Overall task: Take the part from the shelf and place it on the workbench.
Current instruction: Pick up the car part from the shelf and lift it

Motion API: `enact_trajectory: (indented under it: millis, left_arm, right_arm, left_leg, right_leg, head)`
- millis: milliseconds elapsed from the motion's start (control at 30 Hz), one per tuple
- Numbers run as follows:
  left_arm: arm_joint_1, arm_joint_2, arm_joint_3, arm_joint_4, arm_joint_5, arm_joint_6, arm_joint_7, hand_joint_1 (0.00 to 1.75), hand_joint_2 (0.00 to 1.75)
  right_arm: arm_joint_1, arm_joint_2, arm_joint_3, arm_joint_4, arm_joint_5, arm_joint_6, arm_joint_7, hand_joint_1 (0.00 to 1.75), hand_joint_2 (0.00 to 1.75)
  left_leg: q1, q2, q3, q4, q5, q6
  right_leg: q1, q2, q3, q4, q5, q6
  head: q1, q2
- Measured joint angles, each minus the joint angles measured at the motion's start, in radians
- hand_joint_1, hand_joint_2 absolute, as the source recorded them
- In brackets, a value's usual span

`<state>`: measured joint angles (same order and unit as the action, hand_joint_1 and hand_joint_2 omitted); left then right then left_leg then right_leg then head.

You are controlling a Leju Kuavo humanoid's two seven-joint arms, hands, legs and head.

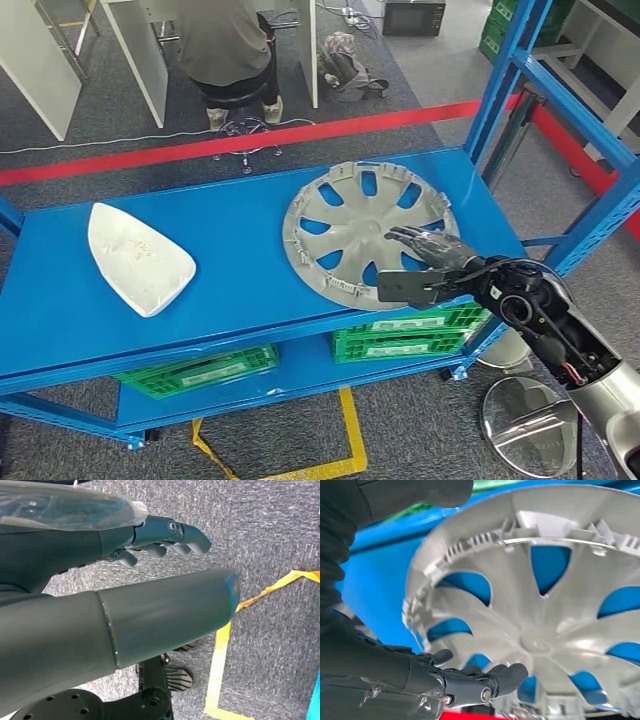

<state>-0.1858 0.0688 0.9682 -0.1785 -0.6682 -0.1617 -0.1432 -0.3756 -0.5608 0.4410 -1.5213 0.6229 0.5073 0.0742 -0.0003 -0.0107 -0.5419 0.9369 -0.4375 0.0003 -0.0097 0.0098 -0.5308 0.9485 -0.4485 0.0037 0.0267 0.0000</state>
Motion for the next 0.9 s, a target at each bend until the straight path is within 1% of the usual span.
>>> enact_trajectory:
  millis: [200,467,633,767,900]
  left_arm:
    - [-0.014,-0.001,0.0,0.0,-0.011,0.0,0.007,0.0,0.0]
    - [-0.024,-0.001,0.0,0.0,-0.015,0.001,0.01,0.0,0.0]
    - [-0.027,-0.002,0.0,0.0,-0.015,0.001,0.013,0.0,0.0]
    - [-0.028,-0.002,0.0,0.0,-0.014,0.001,0.013,0.0,0.0]
    - [-0.027,-0.001,0.001,0.0,-0.009,0.003,0.013,0.0,0.0]
  right_arm:
    - [-0.07,0.001,0.08,0.04,0.046,0.012,-0.061,0.0,1.75]
    - [-0.128,0.006,0.164,0.096,0.06,0.019,-0.1,0.0,1.75]
    - [-0.172,0.024,0.217,0.142,0.058,0.022,-0.13,0.0,1.75]
    - [-0.196,0.041,0.25,0.166,0.035,0.029,-0.137,0.0,1.75]
    - [-0.209,0.056,0.279,0.17,0.005,0.064,-0.108,0.0,1.75]
  left_leg:
    - [0.0,0.0,0.0,0.0,0.0,0.0]
    - [0.0,-0.001,0.0,0.0,0.0,0.0]
    - [0.0,-0.001,0.0,0.0,0.0,0.0]
    - [0.0,-0.001,0.0,0.0,0.0,0.0]
    - [0.0,-0.001,0.0,0.0,0.0,0.0]
  right_leg:
    - [0.0,-0.001,0.0,0.0,0.0,0.0]
    - [0.0,-0.001,0.001,0.0,0.0,0.0]
    - [0.0,-0.001,0.001,0.0,0.0,0.0]
    - [0.0,-0.001,0.001,0.0,0.0,0.0]
    - [0.0,-0.001,0.001,0.0,0.0,0.0]
  head:
    - [0.0,0.0]
    - [0.0,0.0]
    - [0.0,0.0]
    - [0.0,0.0]
    - [0.0,0.0]
